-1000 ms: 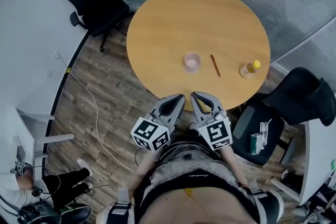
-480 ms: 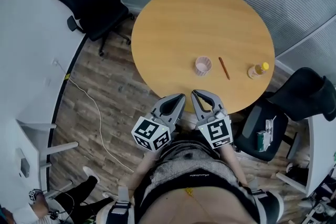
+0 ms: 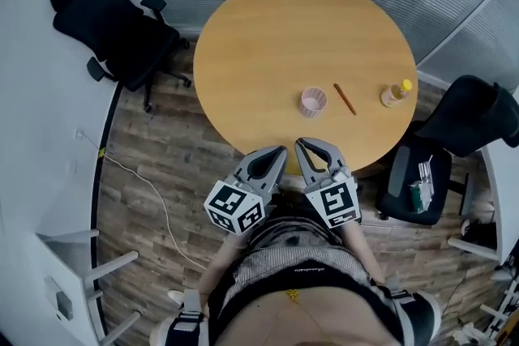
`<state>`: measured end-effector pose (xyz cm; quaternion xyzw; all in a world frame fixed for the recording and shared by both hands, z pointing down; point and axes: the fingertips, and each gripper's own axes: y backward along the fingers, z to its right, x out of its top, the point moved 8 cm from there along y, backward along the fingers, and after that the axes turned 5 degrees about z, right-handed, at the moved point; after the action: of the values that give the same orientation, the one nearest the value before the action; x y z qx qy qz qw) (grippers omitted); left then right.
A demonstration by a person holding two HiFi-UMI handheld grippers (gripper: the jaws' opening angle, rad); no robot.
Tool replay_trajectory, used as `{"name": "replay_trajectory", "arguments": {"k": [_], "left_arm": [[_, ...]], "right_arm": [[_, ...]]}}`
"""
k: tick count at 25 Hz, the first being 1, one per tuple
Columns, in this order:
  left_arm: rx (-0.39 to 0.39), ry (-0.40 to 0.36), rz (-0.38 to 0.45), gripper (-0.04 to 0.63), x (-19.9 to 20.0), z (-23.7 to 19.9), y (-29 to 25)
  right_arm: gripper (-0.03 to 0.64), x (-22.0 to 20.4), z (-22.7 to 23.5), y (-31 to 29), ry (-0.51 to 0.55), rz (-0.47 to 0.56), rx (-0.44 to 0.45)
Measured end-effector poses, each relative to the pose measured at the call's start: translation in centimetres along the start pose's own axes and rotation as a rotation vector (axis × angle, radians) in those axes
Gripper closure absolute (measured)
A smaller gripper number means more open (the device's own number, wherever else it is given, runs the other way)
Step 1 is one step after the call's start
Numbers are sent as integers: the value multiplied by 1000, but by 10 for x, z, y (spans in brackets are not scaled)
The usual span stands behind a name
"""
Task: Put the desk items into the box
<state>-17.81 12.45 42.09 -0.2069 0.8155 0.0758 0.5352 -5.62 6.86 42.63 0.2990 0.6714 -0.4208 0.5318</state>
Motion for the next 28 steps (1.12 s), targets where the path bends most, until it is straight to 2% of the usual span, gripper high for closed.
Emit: {"name": "replay_trajectory", "arguments": {"k": [12,19,28], "left_arm": [[-100,-3,-83,577,-11,2,-24],[-98,1,-98,577,-11,11,-61],[-79,-5,-76,577,5,22,-119]], "right_arm": [[594,-18,13,19,-23,-50,-117],[594,-22,50,25,-23,-51,-109],[594,-13,113,21,-25,-15,-87]]}}
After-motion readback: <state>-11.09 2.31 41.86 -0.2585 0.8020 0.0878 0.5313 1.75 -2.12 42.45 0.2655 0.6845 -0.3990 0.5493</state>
